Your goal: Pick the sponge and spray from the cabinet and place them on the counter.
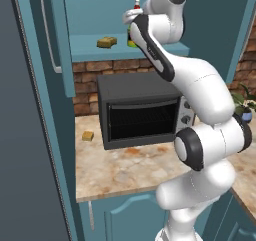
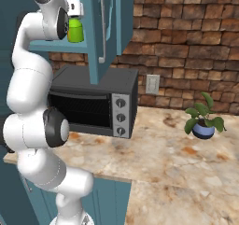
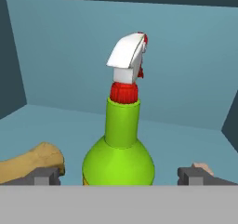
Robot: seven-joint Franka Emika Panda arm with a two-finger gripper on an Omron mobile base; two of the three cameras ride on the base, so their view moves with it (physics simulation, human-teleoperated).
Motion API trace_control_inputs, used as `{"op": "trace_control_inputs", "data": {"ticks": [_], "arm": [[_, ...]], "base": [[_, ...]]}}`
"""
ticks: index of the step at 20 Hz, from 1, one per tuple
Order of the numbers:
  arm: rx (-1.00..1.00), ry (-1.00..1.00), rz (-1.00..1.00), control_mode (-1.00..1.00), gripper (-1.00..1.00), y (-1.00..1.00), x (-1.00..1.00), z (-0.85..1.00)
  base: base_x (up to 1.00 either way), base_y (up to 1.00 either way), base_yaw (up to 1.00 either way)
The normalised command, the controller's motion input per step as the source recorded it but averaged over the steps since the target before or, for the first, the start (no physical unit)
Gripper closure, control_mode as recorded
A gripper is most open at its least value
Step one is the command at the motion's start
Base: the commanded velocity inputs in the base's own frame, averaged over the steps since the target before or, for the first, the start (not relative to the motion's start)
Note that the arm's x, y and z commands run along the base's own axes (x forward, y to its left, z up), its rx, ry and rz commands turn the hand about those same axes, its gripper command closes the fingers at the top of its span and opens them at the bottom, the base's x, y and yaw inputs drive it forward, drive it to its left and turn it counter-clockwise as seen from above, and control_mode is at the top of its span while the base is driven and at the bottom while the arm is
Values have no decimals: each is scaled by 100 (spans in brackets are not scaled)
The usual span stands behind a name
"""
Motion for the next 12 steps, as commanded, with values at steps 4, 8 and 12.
{"op": "trace_control_inputs", "data": {"ticks": [4, 8, 12], "arm": [[0, 0, 0, -100, -100, 2, 28, 0], [0, 0, 0, -100, -100, 1, 27, 0], [0, 0, 0, -100, -100, 4, 27, 0]], "base": [[0, 0, 0], [0, 0, 0], [0, 0, 0]]}}
